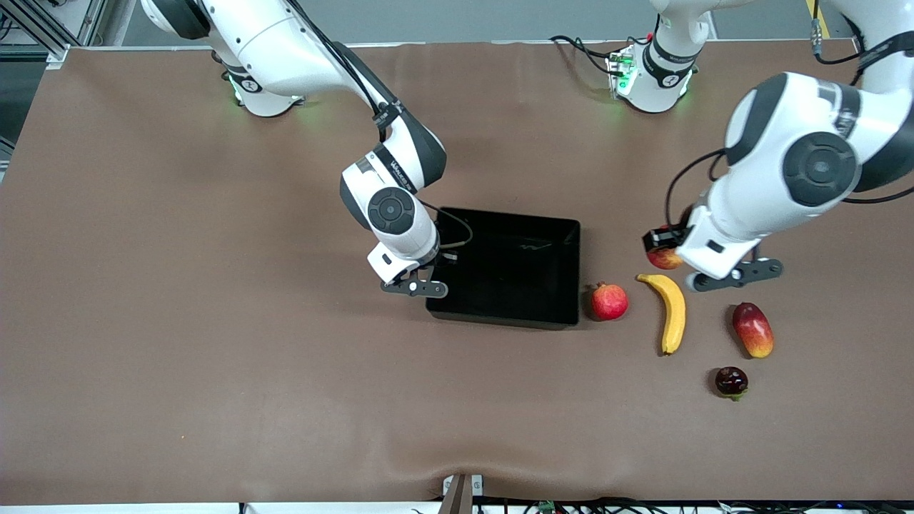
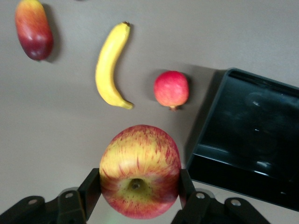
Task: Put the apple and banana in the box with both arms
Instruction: 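Pull the box toward the fruit with the right gripper while the left gripper lifts, then move the apple over the box with the left gripper while the right gripper withdraws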
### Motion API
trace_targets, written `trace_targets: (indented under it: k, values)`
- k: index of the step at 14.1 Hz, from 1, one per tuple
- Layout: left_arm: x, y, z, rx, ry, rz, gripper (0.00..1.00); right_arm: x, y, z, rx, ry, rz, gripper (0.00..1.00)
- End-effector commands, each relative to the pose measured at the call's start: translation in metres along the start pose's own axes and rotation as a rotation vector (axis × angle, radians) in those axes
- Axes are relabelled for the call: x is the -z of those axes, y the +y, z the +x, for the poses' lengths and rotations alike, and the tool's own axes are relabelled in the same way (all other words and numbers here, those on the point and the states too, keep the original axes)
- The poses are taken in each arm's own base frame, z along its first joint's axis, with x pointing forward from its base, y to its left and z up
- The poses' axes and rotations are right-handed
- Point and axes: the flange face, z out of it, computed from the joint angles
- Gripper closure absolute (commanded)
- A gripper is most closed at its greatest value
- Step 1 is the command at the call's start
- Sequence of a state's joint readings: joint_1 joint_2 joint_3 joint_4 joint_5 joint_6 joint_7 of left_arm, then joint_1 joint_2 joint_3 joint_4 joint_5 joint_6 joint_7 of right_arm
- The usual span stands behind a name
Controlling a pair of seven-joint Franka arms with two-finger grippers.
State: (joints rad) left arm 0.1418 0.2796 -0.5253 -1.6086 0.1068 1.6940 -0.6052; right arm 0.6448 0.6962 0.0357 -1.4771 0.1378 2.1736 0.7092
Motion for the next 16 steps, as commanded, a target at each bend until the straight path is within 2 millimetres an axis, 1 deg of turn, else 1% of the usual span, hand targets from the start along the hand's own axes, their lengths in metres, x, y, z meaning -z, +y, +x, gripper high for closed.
trace_targets:
  k: [1, 2, 4, 6, 8, 9, 10, 13, 14, 16]
  values:
    - [-0.027, 0.032, -0.019, 0.065, 0.012, -0.029, 1.00, 0.016, -0.003, 0.000, 0.000, 0.026, 0.000, 0.00]
    - [-0.041, 0.046, -0.026, 0.084, 0.019, -0.033, 1.00, 0.019, -0.002, 0.002, -0.004, 0.029, 0.004, 0.00]
    - [-0.067, 0.078, -0.041, 0.132, 0.024, -0.042, 1.00, 0.029, 0.008, 0.012, -0.022, 0.040, 0.008, 0.00]
    - [-0.088, 0.105, -0.049, 0.182, 0.020, -0.064, 1.00, 0.045, 0.029, 0.033, -0.052, 0.064, 0.009, 0.00]
    - [-0.114, 0.126, -0.054, 0.216, 0.047, -0.058, 1.00, 0.053, 0.058, 0.058, -0.081, 0.083, 0.004, 0.00]
    - [-0.126, 0.133, -0.054, 0.231, 0.065, -0.043, 1.00, 0.056, 0.075, 0.071, -0.047, 0.095, -0.009, 0.00]
    - [-0.143, 0.137, -0.054, 0.240, 0.065, -0.019, 1.00, 0.059, 0.094, 0.084, -0.017, 0.099, -0.014, 0.00]
    - [-0.182, 0.148, -0.049, 0.262, 0.078, -0.001, 1.00, 0.070, 0.171, 0.131, 0.009, 0.111, -0.024, 0.00]
    - [-0.193, 0.151, -0.050, 0.262, 0.076, 0.010, 1.00, 0.074, 0.199, 0.145, 0.025, 0.121, -0.030, 0.00]
    - [-0.209, 0.152, -0.050, 0.262, 0.055, 0.021, 1.00, 0.077, 0.250, 0.168, 0.056, 0.129, -0.047, 0.00]
